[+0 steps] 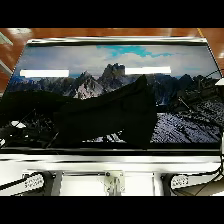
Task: Fold the shirts.
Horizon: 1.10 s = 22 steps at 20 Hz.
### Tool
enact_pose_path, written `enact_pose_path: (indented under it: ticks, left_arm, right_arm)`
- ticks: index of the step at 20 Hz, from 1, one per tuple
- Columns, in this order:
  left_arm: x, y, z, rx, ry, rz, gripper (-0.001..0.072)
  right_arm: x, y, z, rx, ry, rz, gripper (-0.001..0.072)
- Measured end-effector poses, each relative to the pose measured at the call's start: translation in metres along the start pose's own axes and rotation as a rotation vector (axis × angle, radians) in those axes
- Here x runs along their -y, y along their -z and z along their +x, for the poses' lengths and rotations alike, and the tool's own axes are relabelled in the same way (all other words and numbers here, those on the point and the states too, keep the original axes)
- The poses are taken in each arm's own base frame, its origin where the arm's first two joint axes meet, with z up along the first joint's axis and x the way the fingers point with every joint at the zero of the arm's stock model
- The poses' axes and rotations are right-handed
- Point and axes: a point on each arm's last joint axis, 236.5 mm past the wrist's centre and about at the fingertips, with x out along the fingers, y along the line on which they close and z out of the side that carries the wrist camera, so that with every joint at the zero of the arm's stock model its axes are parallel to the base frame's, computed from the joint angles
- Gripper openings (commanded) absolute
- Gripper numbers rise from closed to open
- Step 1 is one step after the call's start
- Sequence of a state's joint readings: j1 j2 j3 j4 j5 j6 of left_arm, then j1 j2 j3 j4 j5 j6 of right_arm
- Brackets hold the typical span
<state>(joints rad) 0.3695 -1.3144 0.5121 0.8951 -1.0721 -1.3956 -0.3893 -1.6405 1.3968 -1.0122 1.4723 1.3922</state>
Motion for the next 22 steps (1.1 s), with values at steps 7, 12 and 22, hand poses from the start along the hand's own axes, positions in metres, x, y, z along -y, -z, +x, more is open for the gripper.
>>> enact_pose_path:
  ticks: [7, 12, 22]
  left_arm:
    - [0.015, -0.020, -0.010, 0.118, 0.029, 0.088, 0.0046]
    - [0.041, -0.017, -0.035, 0.193, 0.074, 0.223, 0.0046]
    - [0.102, -0.041, -0.115, 0.409, 0.105, 0.449, 0.0043]
  right_arm:
    - [0.012, 0.021, 0.040, -0.079, 0.100, -0.025, 0.0650]
    - [0.012, 0.032, 0.081, -0.130, 0.060, 0.018, 0.0649]
    - [-0.046, 0.016, 0.098, -0.041, 0.020, -0.097, 0.0053]
